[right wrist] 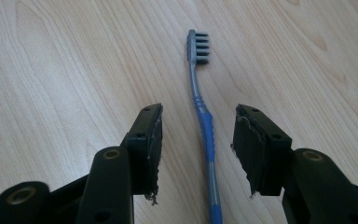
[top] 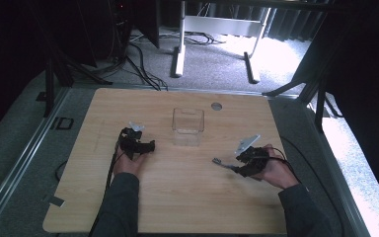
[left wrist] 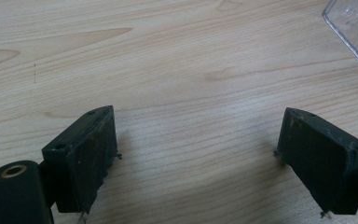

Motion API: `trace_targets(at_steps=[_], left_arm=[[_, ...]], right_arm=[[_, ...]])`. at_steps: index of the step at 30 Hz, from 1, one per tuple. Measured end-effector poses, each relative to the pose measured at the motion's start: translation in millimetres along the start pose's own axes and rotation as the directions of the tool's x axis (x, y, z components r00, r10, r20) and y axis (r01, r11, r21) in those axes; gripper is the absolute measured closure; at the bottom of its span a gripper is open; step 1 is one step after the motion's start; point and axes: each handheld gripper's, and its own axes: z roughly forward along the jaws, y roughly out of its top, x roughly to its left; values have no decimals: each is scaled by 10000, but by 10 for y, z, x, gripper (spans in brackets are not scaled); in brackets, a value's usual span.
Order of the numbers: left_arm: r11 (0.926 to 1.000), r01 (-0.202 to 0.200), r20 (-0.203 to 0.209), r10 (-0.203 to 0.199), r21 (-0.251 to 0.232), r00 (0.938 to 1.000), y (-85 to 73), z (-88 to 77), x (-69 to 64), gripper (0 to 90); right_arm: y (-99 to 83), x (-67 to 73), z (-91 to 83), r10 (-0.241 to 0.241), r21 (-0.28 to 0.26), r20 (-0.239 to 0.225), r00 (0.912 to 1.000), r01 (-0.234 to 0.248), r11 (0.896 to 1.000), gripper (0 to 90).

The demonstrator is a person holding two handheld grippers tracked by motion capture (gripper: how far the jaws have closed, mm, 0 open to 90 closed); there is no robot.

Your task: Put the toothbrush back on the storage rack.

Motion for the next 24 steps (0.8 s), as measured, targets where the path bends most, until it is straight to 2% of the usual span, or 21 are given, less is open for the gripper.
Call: trace_targets(at_steps=[24], left_arm=[[10000,0,1,0,-4,10000,0,0,0,123]], right_arm=[[19,-55,69,-87,471,9,10000,87,9989,556]])
